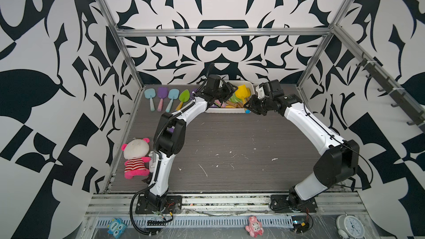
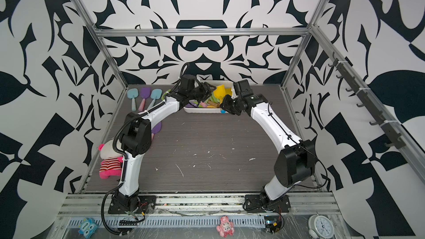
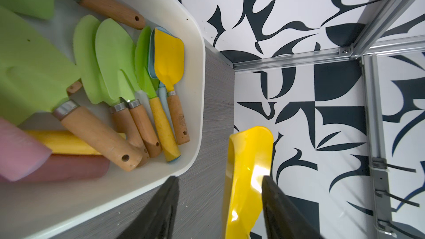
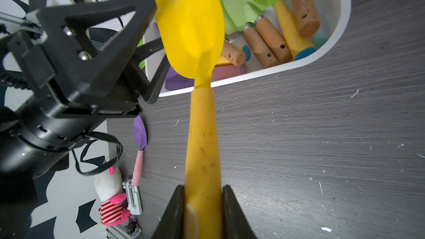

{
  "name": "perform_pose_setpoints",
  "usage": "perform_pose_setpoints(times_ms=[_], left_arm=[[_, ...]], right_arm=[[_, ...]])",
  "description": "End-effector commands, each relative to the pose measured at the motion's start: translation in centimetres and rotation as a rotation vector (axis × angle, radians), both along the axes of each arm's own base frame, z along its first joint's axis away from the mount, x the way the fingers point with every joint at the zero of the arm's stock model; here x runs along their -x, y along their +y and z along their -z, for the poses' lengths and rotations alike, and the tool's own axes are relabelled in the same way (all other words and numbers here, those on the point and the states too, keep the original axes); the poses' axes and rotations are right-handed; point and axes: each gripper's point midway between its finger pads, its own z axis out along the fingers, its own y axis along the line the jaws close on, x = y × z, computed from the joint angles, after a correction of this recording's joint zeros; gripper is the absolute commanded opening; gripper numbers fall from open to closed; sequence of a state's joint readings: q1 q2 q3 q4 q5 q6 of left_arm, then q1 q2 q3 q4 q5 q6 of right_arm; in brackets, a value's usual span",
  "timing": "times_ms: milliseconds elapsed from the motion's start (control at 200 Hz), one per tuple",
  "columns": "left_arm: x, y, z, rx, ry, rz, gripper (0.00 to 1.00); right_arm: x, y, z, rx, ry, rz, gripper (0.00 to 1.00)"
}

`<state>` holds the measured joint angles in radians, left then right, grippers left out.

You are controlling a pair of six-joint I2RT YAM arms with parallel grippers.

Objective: Take the shovel out of the storage box
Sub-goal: Place the shovel at the center of the board.

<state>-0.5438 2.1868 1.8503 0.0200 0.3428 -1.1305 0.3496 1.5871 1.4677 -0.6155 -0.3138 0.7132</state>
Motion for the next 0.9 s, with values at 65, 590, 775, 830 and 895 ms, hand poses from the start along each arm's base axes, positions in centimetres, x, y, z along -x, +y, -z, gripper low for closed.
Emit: perform_pose_setpoints(times_ms=[65, 590, 775, 830, 895], left_arm=[[0.0, -1.3, 0.4, 0.011, -0.004, 0.044, 0.43], [2.5, -1.0, 0.7, -0.052, -0.04, 0.134, 0.0], [3.6, 0.5, 0.4, -0.115, -0.08, 0.161, 0.0], [4.0, 1.3, 0.5, -0.139, -0.088, 0.168, 0.0], [4.7, 2.5, 0.6, -0.166, -0.098, 0.176, 0.0]], right_arm=[[0.4, 0.8, -2.7, -0.064, -0.085, -0.01, 0.0], [0.9, 1.7, -2.2, -0.098, -0.086, -0.052, 0.0], [0.9, 2.2, -2.8, -0.121, -0.106, -0.08, 0.27], [0.9, 2.2, -2.8, -0.119, -0.107, -0.082, 0.4], [0.9, 2.1, -3.0, -0.114, -0.118, -0.081, 0.5]])
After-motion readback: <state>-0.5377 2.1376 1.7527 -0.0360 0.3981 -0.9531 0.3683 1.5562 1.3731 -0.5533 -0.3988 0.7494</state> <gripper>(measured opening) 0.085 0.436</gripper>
